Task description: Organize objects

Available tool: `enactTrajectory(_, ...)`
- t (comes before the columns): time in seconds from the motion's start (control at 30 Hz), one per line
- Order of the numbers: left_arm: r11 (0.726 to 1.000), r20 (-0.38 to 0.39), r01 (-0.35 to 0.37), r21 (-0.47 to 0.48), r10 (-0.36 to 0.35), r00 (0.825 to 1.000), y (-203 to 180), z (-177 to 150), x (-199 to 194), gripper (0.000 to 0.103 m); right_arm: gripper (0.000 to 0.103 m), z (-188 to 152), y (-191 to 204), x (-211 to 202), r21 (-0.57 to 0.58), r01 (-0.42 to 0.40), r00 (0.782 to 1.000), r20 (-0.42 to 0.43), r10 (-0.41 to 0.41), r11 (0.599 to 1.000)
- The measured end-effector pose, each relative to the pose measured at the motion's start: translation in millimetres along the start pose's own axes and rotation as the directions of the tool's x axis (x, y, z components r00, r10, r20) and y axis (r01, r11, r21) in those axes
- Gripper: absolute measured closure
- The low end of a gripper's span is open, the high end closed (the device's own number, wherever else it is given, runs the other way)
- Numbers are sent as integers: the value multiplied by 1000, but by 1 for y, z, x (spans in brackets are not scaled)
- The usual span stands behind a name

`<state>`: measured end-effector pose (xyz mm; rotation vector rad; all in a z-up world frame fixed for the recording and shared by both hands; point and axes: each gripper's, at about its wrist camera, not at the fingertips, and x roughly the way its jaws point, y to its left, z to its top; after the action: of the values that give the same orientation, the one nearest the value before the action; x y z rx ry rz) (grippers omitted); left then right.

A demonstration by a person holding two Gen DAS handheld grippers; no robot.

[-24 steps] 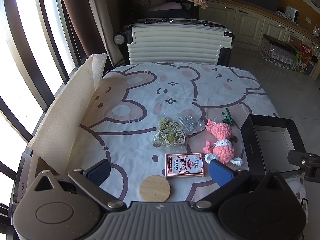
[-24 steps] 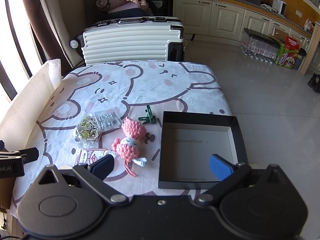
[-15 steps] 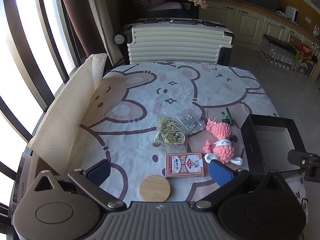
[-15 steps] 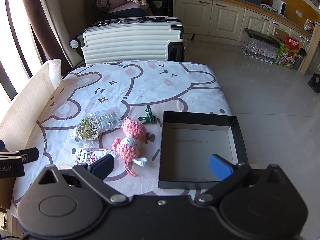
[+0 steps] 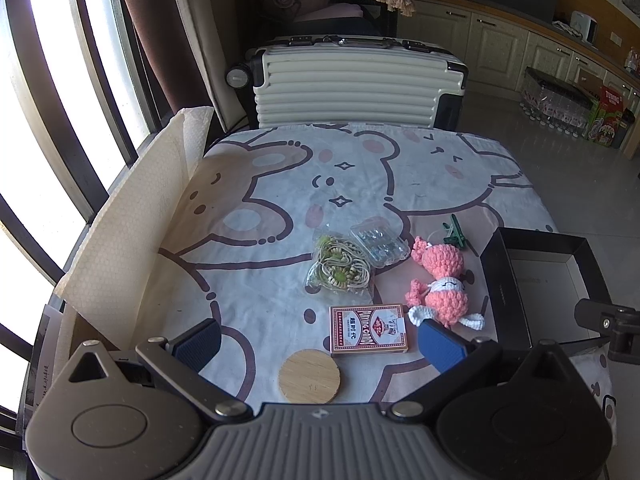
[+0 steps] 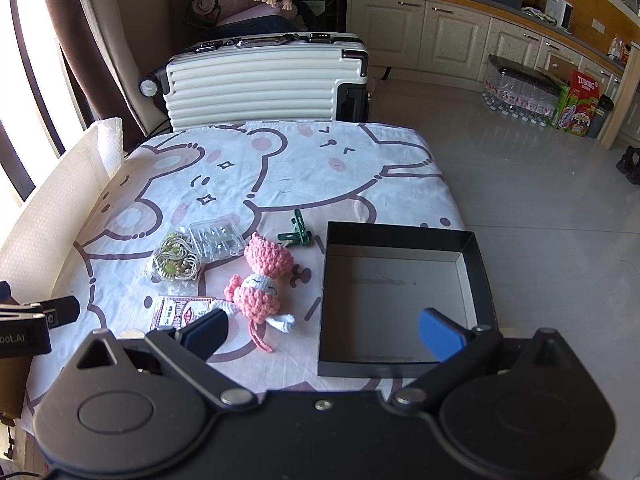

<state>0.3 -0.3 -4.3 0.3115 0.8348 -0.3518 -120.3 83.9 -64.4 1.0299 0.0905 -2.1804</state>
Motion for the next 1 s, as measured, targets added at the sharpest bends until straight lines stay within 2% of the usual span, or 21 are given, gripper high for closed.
enactTrajectory(1.0,984,26,96,152,-101,995,0,1,0,0,0,-2,1,1,23,19,1000,2,-19,1000)
